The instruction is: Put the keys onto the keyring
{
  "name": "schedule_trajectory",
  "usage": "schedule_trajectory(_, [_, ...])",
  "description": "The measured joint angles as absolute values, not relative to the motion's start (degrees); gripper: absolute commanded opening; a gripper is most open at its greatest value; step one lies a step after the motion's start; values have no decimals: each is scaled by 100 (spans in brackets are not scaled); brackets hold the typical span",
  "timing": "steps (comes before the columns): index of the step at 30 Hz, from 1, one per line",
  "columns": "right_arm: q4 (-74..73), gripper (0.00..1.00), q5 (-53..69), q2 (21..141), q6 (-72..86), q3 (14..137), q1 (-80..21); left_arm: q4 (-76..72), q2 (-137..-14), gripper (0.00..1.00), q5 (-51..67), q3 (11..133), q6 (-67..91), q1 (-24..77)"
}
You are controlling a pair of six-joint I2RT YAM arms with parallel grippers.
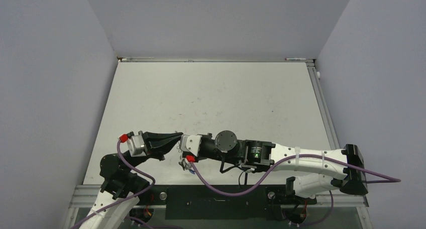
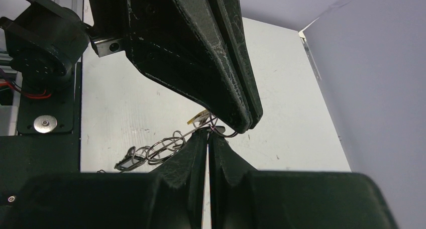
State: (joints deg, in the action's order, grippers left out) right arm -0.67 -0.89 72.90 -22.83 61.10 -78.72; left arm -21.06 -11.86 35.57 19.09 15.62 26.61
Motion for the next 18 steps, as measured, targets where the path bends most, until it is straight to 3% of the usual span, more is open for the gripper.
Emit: schedule_trajectory(18, [-235, 5, -851, 7290, -2460, 6206, -8165, -2073, -1170, 0, 3555, 1911, 1431, 2663])
